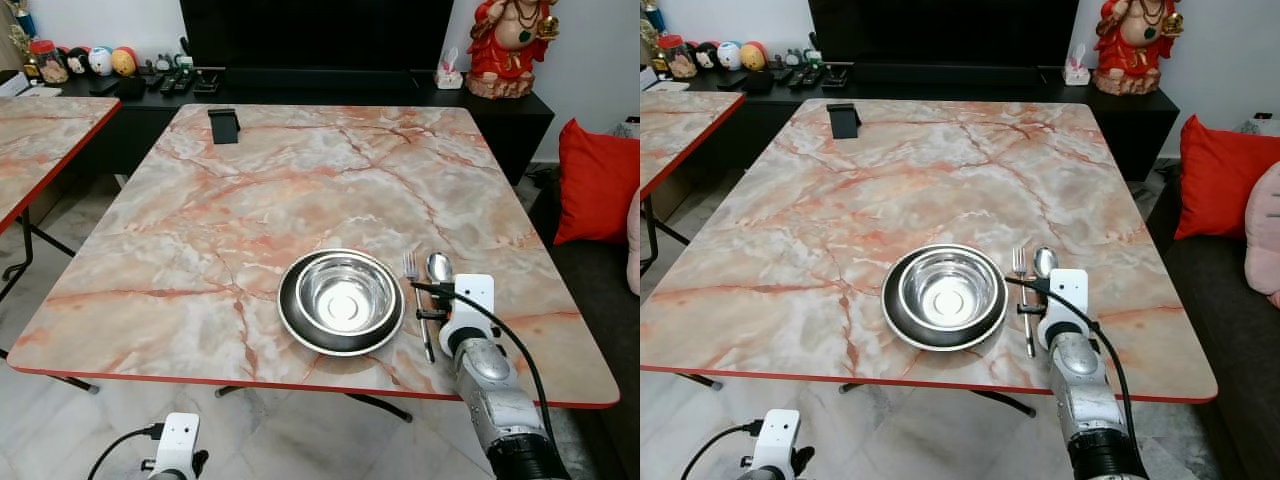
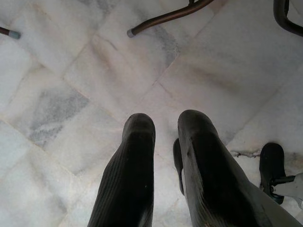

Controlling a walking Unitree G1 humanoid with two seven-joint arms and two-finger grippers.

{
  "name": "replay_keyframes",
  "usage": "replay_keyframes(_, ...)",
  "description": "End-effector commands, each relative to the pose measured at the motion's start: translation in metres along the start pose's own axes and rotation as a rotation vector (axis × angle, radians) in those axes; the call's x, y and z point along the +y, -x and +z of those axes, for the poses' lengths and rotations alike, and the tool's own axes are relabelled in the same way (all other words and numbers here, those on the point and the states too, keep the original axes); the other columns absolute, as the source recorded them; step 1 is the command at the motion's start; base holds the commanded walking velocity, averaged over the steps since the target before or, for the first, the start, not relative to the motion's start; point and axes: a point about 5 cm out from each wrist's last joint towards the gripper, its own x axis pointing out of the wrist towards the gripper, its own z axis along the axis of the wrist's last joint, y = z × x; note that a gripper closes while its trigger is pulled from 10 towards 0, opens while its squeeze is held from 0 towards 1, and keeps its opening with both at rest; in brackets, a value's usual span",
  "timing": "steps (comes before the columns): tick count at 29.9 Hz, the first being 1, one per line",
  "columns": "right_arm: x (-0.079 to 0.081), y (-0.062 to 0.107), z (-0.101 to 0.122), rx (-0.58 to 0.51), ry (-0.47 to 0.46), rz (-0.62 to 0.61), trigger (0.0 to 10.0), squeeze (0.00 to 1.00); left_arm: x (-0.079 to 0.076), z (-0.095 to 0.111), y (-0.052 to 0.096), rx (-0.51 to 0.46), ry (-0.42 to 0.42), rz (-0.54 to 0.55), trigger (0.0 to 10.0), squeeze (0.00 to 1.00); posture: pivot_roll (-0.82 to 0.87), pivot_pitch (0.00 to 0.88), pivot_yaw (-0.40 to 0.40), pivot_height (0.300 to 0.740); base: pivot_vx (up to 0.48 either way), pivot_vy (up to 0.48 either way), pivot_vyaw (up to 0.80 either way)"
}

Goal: Setting the table

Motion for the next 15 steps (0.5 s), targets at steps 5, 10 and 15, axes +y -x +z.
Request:
replay_keyframes(5, 0.0002, -0.0003, -0.0074, 0.046, 0.005, -0.010, 10.0, 0.00, 0.0014, -0.0025, 0.0007, 0.009, -0.005, -0.002, 10.0, 0.00, -0.01, 0.000, 0.004, 0.740, 0.000, 0.000, 0.00)
replay_keyframes(10, 0.0000, -0.0005, -0.0087, 0.056, 0.002, -0.022, 10.0, 0.00, 0.0016, -0.0024, 0.0007, 0.009, -0.003, -0.001, 10.0, 0.00, 0.00, 0.000, 0.004, 0.740, 0.000, 0.000, 0.00)
replay_keyframes(15, 0.0001, -0.0006, -0.0098, 0.064, 0.002, -0.023, 10.0, 0.00, 0.0018, -0.0026, 0.0007, 0.010, -0.003, 0.000, 10.0, 0.00, 0.00, 0.000, 0.005, 0.740, 0.000, 0.000, 0.00)
